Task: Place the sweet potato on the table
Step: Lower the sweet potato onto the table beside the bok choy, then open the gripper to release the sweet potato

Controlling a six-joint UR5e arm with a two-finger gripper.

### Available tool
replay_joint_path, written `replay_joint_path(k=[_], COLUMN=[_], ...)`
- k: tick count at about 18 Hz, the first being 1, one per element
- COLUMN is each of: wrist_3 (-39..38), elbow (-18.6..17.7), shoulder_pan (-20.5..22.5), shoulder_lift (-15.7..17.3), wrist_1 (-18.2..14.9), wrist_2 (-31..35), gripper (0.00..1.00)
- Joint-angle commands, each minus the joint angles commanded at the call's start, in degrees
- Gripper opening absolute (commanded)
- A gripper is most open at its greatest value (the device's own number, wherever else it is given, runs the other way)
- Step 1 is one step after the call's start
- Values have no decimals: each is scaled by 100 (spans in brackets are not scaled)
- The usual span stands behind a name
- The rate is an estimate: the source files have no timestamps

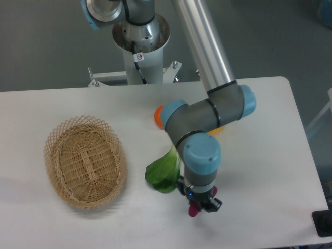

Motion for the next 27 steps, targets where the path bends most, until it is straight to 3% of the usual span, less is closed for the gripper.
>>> replay_joint_path(k=[7, 10, 13, 19, 27], wrist_3=[17, 70, 79, 183, 1053], elbow=[-44, -53, -62, -53, -53], shoulder_pan=[-114, -115, -115, -36, 676], shoulder_lift=[-9, 9, 52, 395, 659], wrist_1=[0, 9, 53, 27, -79], wrist_2=[-18, -18, 9, 245, 281], gripper=[36, 54, 98, 100, 100])
